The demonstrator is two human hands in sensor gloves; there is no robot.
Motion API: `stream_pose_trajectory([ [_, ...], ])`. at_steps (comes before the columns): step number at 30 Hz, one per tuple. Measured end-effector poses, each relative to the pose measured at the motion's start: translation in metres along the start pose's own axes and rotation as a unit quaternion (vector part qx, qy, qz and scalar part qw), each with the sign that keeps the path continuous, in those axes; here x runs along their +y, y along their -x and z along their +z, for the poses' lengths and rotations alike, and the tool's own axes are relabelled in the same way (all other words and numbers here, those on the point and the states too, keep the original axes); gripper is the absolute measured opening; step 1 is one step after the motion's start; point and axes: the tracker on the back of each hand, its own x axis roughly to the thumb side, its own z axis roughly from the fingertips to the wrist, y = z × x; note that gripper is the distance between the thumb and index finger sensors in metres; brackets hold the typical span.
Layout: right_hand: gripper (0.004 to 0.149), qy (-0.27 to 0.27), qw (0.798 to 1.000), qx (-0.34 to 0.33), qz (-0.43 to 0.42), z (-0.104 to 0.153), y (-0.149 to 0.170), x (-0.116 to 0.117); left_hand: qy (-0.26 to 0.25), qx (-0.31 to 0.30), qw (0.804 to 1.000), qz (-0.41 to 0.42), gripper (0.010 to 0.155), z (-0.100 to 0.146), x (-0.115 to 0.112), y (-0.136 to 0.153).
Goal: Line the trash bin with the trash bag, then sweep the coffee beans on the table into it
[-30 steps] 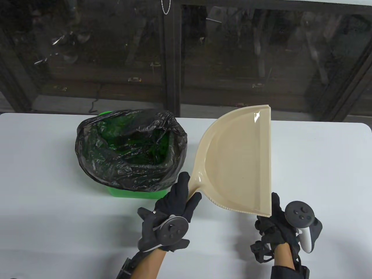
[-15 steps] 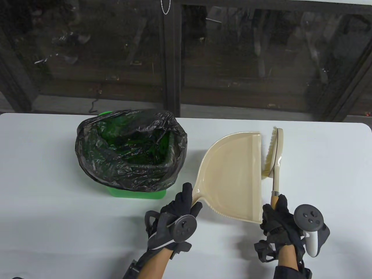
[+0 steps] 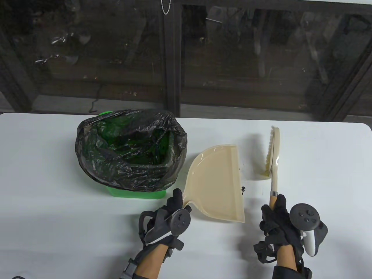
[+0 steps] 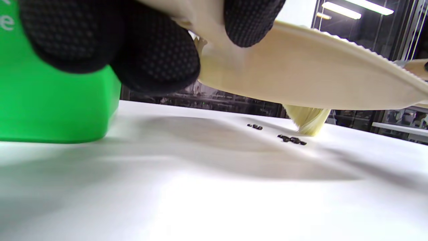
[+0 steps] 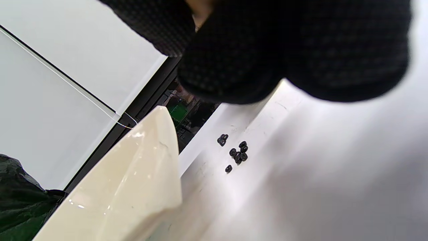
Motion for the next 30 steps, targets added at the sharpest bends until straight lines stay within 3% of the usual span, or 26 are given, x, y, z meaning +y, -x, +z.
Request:
stream_pose_trajectory([
  [7, 0.070, 0.004, 0.999, -0.038, 0.010, 0.006, -0.015, -0.002, 0.017, 0.009, 1.000, -0.009, 0.067, -0.002, -0.006, 0.004],
  [16, 0.070, 0.012, 0.989, -0.088, 0.120, 0.018, -0.040, -0.005, 0.050, 0.014, 0.998, -0.025, 0.066, -0.004, -0.014, 0.005],
  [22, 0.070, -0.038, 0.977, -0.076, 0.196, 0.022, -0.050, 0.001, 0.076, 0.011, 0.996, -0.047, 0.067, -0.008, -0.020, 0.001],
  [30, 0.070, -0.105, 0.965, -0.044, 0.238, 0.020, -0.053, 0.016, 0.087, 0.005, 0.994, -0.070, 0.066, -0.012, -0.025, -0.007],
])
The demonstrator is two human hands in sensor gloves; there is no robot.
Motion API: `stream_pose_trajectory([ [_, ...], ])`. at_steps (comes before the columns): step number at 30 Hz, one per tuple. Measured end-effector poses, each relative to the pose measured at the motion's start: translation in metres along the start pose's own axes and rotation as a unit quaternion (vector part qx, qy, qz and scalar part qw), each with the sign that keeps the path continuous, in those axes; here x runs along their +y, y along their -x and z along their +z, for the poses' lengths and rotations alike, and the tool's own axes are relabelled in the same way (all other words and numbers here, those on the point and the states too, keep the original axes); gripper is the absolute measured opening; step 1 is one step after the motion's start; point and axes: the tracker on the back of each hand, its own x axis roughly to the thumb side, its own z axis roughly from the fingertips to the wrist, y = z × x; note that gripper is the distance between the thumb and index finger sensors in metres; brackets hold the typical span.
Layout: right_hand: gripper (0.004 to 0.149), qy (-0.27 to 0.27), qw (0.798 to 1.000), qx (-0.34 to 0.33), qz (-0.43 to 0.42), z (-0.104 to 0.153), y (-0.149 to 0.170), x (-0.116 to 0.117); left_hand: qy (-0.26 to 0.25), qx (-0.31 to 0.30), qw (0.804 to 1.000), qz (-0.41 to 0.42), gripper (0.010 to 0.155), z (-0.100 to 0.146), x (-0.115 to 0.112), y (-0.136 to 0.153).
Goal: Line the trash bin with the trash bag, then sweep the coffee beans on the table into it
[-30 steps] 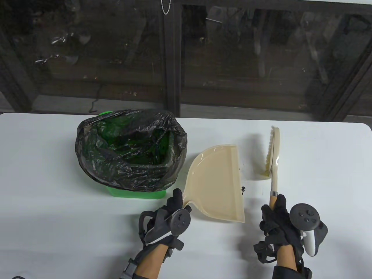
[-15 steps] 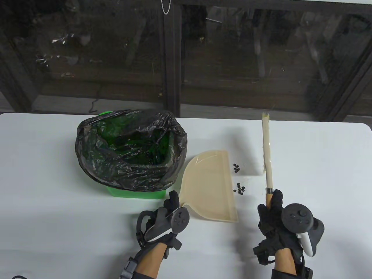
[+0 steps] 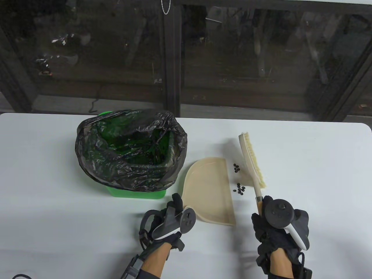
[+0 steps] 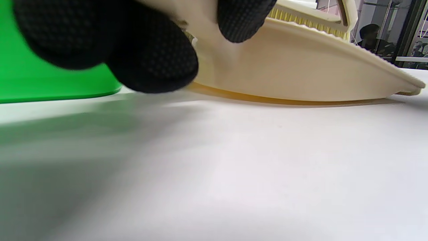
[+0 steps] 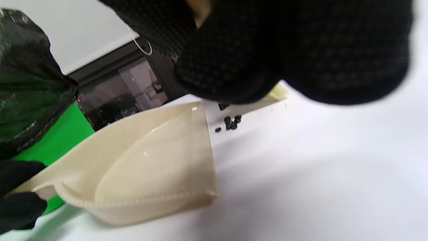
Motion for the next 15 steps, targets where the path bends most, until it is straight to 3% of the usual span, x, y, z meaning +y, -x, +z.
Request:
stream_pose_trajectory([
  [6, 0.070, -0.038, 0.999, -0.002, -0.018, 0.0005, -0.0084, 0.0043, 0.004, -0.002, 1.000, -0.007, 0.066, -0.0010, 0.0009, -0.0029],
  [15, 0.071, -0.077, 0.988, -0.022, -0.129, 0.0069, -0.0068, -0.0017, 0.008, 0.000, 1.000, -0.016, 0.066, -0.0020, 0.0018, -0.0064],
])
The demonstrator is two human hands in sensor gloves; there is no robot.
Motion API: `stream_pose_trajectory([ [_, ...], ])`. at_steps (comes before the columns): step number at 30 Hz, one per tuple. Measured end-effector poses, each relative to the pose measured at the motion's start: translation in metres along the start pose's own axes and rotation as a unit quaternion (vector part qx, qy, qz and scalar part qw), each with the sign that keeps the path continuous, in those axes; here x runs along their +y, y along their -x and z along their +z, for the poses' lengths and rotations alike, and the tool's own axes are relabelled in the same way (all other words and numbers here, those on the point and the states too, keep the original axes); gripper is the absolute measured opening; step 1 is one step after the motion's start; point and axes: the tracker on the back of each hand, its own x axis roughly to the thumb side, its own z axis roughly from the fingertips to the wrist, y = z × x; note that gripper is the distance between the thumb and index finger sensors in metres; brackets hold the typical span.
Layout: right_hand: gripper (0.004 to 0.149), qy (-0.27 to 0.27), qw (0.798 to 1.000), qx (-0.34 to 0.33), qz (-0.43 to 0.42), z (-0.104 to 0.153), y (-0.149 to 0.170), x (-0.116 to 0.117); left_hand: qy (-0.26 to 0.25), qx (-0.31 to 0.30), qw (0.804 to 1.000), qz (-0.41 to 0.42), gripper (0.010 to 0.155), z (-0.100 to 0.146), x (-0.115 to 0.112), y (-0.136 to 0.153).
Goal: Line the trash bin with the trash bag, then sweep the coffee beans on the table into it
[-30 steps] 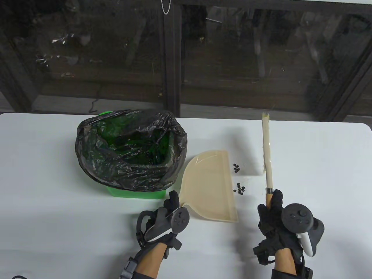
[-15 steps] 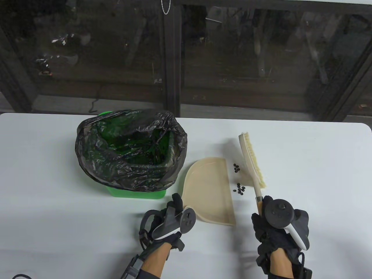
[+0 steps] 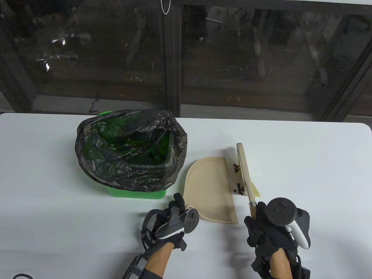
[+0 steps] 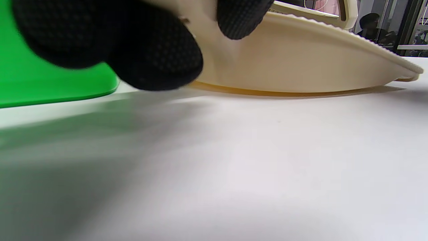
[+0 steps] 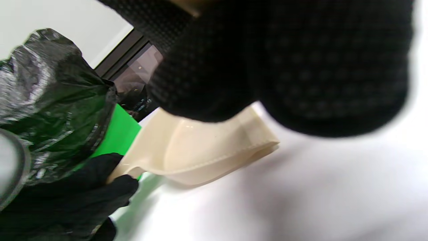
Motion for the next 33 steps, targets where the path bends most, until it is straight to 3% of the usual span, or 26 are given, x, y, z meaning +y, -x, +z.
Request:
stream_pose_trajectory([
  [9, 0.072, -0.057, 0.985, -0.077, -0.147, 0.002, 0.001, 0.000, 0.004, 0.002, 1.000, 0.002, 0.067, 0.000, 0.000, -0.001],
  [18, 0.071, -0.054, 0.963, -0.123, -0.235, 0.000, 0.008, -0.003, 0.007, 0.003, 1.000, 0.008, 0.066, -0.001, 0.000, -0.001],
  [22, 0.071, -0.010, 0.962, -0.138, -0.237, 0.002, 0.009, -0.007, 0.009, 0.004, 1.000, 0.013, 0.066, -0.001, -0.001, 0.000],
  [26, 0.071, 0.099, 0.981, -0.106, -0.131, 0.004, 0.009, -0.010, 0.010, 0.005, 1.000, 0.016, 0.067, -0.001, -0.001, 0.001],
  [29, 0.071, 0.172, 0.982, -0.065, -0.035, 0.002, 0.015, -0.009, 0.010, 0.005, 1.000, 0.017, 0.067, 0.000, -0.002, 0.003],
  [33, 0.071, 0.201, 0.979, -0.027, -0.006, -0.003, 0.025, -0.007, 0.010, 0.008, 1.000, 0.020, 0.066, 0.001, -0.002, 0.006],
])
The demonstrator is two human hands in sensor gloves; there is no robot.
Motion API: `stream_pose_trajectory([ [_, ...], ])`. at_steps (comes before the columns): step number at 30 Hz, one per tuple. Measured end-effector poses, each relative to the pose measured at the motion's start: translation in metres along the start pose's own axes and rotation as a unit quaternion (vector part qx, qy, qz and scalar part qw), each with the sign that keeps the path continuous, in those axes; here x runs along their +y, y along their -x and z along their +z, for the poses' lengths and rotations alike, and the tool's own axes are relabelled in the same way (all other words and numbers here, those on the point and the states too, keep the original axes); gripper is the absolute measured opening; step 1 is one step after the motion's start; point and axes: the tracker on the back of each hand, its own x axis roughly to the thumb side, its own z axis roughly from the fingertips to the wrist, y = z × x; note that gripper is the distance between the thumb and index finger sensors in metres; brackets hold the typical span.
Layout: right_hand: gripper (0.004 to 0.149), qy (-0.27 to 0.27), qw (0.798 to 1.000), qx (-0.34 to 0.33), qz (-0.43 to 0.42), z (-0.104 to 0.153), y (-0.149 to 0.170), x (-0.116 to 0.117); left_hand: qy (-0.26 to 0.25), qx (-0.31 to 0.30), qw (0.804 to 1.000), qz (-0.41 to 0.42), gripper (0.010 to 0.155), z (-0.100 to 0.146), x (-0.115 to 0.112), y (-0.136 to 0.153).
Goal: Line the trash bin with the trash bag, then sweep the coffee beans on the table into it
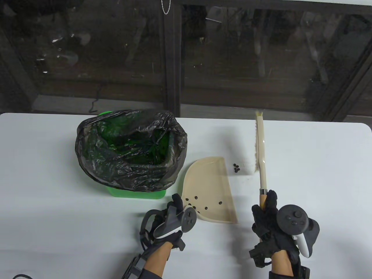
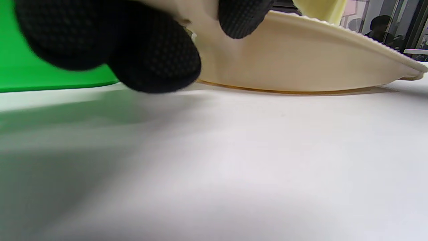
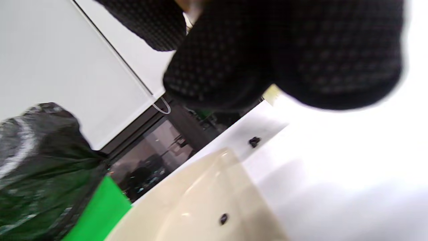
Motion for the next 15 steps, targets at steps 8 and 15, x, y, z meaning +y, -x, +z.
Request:
stream_pose_trajectory([
  [8, 0.070, -0.031, 0.996, 0.062, 0.052, -0.009, 0.020, 0.015, -0.004, 0.002, 1.000, 0.016, 0.067, 0.005, 0.000, 0.008],
  [15, 0.070, -0.048, 0.993, 0.075, 0.077, -0.014, 0.024, 0.022, -0.029, -0.014, 0.999, 0.038, 0.067, 0.012, 0.011, 0.007],
])
